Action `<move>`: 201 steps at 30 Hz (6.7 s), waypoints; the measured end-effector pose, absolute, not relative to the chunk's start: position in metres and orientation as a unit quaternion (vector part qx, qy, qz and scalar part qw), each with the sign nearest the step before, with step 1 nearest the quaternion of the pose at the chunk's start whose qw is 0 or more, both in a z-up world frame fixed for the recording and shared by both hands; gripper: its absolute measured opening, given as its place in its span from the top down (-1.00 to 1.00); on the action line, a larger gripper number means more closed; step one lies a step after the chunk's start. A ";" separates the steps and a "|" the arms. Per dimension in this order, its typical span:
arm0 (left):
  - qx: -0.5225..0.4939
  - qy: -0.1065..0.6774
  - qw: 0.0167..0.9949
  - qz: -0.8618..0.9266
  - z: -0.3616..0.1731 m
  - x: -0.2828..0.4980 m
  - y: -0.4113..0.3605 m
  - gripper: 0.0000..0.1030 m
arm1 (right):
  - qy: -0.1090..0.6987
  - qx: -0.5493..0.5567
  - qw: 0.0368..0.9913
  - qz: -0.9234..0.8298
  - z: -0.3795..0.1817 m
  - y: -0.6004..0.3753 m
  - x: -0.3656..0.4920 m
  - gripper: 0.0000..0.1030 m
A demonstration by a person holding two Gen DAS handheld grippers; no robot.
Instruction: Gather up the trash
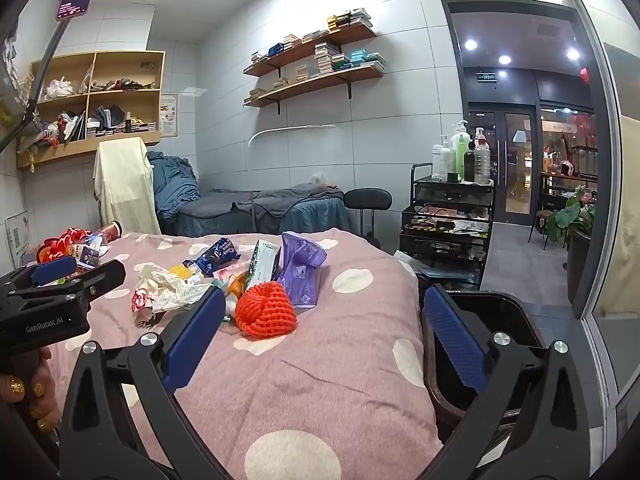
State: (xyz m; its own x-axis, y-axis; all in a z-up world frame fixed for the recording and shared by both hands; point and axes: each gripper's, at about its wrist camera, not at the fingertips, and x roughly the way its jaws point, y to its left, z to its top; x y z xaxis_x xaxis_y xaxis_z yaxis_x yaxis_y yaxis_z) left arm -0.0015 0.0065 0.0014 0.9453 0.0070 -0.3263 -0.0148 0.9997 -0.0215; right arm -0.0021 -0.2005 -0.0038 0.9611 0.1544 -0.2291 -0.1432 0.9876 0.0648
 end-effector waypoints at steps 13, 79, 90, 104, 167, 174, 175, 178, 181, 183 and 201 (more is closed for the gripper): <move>-0.006 0.169 0.986 0.006 -0.003 -0.003 -0.001 -0.90 | 0.124 0.022 0.989 0.082 -0.008 -0.198 -0.003 -0.91; -0.006 0.178 0.984 0.002 -0.015 -0.003 -0.002 -0.90 | 0.139 0.015 0.986 0.094 -0.013 -0.185 -0.001 -0.91; -0.022 0.227 0.974 -0.009 -0.037 0.007 0.017 -0.90 | 0.166 -0.023 0.980 0.103 -0.018 -0.174 0.010 -0.91; -0.035 0.331 0.943 0.008 -0.049 0.069 0.077 -0.90 | 0.302 -0.065 0.938 0.158 -0.035 -0.141 0.098 -0.91; -0.037 0.311 0.914 -0.258 0.011 0.158 -0.107 0.60 | 0.390 0.118 0.906 -0.117 -0.086 -0.386 0.157 0.79; -0.004 0.326 0.901 -0.286 -0.008 0.163 -0.152 0.59 | 0.412 0.151 0.886 -0.152 -0.119 -0.407 0.155 -0.38; -0.002 0.328 0.900 -0.288 -0.011 0.163 -0.158 0.59 | 0.406 0.151 0.888 -0.153 -0.118 -0.407 0.153 -0.38; 0.004 0.334 0.894 -0.297 -0.015 0.167 -0.172 0.59 | 0.386 0.154 0.896 -0.158 -0.109 -0.410 0.145 -0.46; 0.020 0.336 0.891 -0.305 -0.016 0.170 -0.188 0.59 | 0.361 0.162 0.902 -0.172 -0.098 -0.413 0.134 -0.52; 0.029 0.337 0.888 -0.310 -0.018 0.173 -0.197 0.59 | 0.346 0.162 0.905 -0.185 -0.091 -0.416 0.125 -0.53; 0.111 0.374 0.860 -0.329 -0.050 0.190 -0.277 0.55 | 0.283 0.185 0.903 -0.264 -0.053 -0.469 0.082 -0.62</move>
State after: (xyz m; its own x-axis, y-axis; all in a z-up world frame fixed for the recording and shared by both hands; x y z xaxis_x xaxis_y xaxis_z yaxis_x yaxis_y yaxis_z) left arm 0.1904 -0.2767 -0.0497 0.5045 -0.4823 -0.7161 0.6488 0.7590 -0.0541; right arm 0.0823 -0.4689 -0.0527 0.7005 -0.3729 -0.6085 0.5820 0.7919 0.1847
